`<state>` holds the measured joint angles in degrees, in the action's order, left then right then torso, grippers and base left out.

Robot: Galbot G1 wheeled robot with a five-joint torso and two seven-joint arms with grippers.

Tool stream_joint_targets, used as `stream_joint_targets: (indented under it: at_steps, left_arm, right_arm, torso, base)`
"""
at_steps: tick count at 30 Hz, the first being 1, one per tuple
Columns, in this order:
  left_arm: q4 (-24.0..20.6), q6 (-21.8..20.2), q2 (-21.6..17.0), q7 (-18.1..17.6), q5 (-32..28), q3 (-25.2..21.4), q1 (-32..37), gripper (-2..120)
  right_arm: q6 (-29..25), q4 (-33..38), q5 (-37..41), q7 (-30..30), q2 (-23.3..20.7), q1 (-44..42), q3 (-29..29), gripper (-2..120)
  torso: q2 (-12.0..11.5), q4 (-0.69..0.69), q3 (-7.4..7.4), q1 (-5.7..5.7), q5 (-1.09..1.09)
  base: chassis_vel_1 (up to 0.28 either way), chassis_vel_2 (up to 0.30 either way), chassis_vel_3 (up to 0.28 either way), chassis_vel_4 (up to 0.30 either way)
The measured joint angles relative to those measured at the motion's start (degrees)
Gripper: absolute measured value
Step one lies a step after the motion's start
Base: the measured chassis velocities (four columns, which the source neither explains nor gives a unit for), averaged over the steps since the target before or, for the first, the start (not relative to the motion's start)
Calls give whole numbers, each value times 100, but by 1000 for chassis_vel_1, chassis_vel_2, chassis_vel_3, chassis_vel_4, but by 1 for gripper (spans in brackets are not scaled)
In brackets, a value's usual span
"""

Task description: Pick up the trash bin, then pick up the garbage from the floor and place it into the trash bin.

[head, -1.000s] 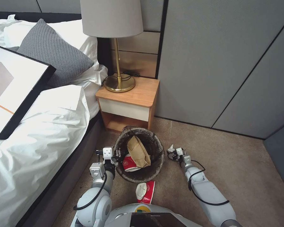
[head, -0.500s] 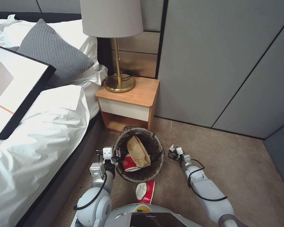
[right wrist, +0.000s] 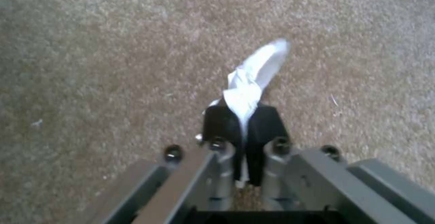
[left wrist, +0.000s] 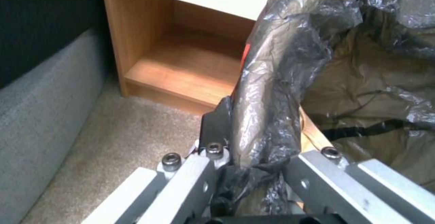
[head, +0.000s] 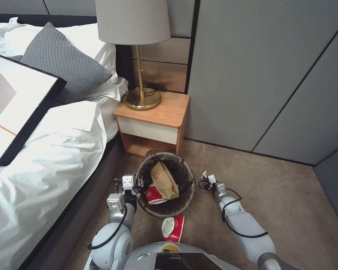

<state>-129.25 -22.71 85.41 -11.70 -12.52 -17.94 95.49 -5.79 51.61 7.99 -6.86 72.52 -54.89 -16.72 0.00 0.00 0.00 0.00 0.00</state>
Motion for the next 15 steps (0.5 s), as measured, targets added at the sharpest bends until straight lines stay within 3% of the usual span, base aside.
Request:
stream_joint_targets:
  at_steps: [15]
  left_arm:
    - [33,-1,-5,1,-9,22,-14,3]
  right_arm:
    - [-386,358,-36,67,-36,-231,-225,0]
  torso:
    - [0,0,0,0,0]
  base:
    - [0,0,0,0]
